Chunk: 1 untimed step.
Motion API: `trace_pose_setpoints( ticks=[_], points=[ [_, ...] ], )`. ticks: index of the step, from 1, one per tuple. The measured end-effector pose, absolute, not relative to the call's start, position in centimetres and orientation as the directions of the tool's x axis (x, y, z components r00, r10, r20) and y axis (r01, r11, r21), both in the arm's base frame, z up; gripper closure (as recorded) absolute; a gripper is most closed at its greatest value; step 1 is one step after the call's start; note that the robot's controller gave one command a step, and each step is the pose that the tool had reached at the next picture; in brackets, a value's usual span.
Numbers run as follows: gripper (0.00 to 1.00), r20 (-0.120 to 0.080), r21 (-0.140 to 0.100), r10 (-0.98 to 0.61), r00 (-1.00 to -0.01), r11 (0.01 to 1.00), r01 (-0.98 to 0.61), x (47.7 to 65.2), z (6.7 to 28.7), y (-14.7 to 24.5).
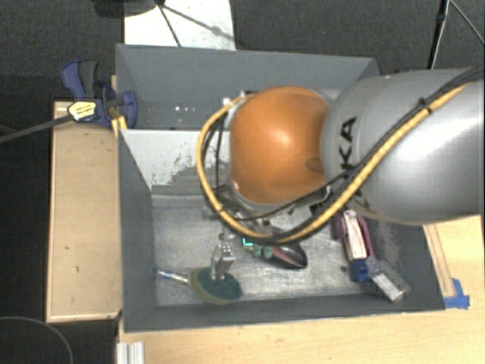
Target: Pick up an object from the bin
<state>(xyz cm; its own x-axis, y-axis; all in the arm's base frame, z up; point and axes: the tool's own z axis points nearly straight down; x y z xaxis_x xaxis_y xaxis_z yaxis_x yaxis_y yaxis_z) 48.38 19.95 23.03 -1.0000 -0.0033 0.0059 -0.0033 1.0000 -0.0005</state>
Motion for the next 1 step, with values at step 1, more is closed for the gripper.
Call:
trace_pose_setpoints(
  ticks=[1],
  points=[
    [0.00, 0.008, 0.000, -0.138, -0.990, 0.990, -0.138, 48.98, 7.79, 18.05]
  ],
)
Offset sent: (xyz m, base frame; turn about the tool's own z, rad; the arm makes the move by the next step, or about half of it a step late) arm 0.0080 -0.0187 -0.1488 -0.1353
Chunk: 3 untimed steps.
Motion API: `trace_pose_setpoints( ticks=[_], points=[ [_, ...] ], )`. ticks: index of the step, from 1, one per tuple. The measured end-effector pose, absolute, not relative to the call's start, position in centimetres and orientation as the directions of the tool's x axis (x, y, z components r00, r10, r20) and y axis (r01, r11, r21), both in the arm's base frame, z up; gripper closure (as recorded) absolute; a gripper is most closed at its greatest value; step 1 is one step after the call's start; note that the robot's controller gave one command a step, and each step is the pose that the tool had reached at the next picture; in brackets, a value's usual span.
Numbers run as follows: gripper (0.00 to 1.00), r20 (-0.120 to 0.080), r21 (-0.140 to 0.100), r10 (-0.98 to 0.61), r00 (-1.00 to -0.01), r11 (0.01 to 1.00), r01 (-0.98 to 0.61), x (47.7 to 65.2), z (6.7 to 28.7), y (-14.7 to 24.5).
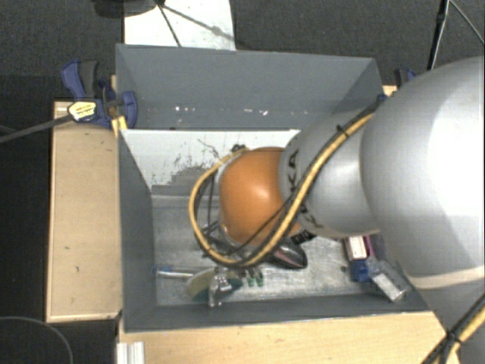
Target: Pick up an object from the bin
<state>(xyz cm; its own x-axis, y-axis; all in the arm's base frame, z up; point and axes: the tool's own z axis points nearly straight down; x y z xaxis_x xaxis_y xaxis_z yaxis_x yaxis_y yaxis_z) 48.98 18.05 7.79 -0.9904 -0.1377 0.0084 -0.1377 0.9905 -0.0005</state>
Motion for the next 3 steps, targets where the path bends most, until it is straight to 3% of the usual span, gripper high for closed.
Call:
trace_pose_setpoints(
  ticks=[1, 2, 3],
  points=[
    [1.00, 0.001, 0.000, -0.130, -0.992, 0.992, -0.130, 49.2, 8.2, 18.1],
    [1.00, -0.011, 0.002, -0.115, -0.993, 0.993, -0.115, 51.1, 17.7, 17.6],
    [1.00, -0.008, 0.002, -0.096, -0.995, 0.995, -0.096, 51.6, 23.2, 17.5]
  ],
)
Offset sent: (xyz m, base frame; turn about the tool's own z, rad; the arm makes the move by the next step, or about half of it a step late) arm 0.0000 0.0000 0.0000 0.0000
